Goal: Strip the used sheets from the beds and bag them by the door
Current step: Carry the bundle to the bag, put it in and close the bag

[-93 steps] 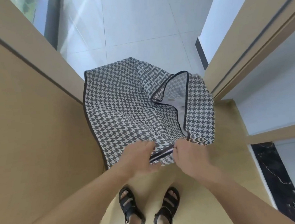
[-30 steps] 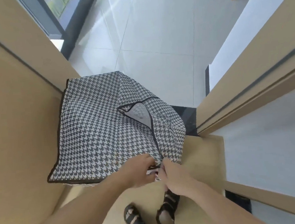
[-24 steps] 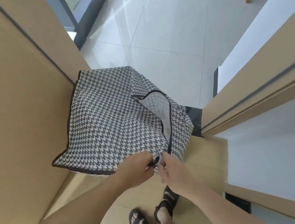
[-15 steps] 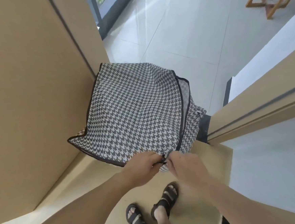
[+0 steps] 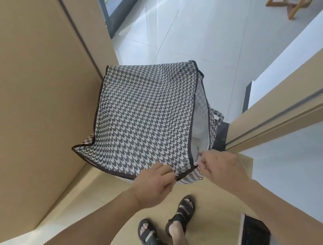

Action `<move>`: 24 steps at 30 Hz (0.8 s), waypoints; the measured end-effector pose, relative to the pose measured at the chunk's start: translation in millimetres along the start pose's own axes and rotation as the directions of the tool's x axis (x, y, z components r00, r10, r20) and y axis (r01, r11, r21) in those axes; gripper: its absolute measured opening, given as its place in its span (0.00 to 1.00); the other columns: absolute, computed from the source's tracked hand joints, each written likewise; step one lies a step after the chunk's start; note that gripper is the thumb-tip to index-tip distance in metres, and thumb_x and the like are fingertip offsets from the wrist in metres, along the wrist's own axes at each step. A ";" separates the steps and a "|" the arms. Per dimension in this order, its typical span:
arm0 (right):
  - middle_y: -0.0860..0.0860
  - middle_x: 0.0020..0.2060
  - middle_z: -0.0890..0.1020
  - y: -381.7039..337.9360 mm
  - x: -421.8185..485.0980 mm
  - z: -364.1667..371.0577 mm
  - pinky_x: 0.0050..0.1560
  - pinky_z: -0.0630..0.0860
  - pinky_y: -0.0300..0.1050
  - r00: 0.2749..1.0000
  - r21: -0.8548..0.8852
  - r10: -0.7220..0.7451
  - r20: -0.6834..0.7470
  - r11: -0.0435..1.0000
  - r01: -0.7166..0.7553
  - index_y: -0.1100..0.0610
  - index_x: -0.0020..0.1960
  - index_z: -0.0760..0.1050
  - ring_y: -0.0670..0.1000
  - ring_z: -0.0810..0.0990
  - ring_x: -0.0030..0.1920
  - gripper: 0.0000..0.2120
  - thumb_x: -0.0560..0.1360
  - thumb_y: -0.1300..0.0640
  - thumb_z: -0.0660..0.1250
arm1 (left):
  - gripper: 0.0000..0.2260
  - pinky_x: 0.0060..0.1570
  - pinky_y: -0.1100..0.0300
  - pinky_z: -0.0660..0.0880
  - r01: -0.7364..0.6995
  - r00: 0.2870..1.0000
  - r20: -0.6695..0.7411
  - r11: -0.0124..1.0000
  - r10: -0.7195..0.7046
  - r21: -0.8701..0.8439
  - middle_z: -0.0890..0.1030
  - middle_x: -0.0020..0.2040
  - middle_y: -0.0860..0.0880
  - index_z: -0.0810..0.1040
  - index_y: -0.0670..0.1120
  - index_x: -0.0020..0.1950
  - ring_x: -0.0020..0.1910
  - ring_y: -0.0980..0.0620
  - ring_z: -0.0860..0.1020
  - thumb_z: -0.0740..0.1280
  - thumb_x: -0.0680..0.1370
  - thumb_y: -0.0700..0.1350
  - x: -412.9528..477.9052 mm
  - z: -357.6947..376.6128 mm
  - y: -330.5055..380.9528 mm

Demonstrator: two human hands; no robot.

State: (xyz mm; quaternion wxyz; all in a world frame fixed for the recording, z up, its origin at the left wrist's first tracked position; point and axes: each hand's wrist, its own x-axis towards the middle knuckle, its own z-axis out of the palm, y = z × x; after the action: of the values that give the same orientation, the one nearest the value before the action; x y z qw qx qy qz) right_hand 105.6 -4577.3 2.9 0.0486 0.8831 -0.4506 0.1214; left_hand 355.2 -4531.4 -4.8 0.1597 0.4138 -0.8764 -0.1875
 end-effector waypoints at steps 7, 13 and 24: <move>0.51 0.26 0.74 -21.6 14.8 -12.6 0.21 0.72 0.49 0.999 0.200 0.035 0.038 0.979 -0.042 0.58 0.37 0.76 0.54 0.75 0.24 0.11 0.77 0.56 0.66 | 0.21 0.39 0.57 0.68 0.322 0.933 0.129 0.940 -0.335 0.112 0.73 0.47 0.54 0.72 0.50 0.52 0.47 0.52 0.73 0.60 0.73 0.66 36.2 -2.7 -2.3; 0.50 0.28 0.75 -12.5 10.6 -9.7 0.22 0.72 0.46 0.997 0.136 0.026 0.069 0.990 -0.036 0.56 0.39 0.76 0.52 0.76 0.25 0.10 0.77 0.53 0.64 | 0.16 0.40 0.52 0.74 0.116 0.977 0.164 0.986 -0.135 0.120 0.78 0.47 0.47 0.79 0.45 0.51 0.46 0.46 0.76 0.56 0.83 0.52 50.0 6.7 11.9; 0.50 0.44 0.78 68.9 85.9 -0.7 0.39 0.76 0.48 0.937 -0.113 0.080 0.339 0.993 -0.044 0.55 0.55 0.70 0.52 0.80 0.39 0.22 0.83 0.46 0.40 | 0.15 0.41 0.59 0.75 0.180 0.898 0.434 0.962 -0.074 -0.207 0.81 0.45 0.52 0.80 0.48 0.48 0.42 0.52 0.79 0.62 0.78 0.57 65.1 -10.5 -6.1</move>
State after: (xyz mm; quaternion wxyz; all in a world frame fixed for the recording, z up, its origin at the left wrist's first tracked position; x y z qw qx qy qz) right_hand 98.3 -4685.1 24.2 0.0115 0.8724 -0.4854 -0.0564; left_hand 324.4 -4588.1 9.7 0.0028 0.3975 -0.8314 -0.3882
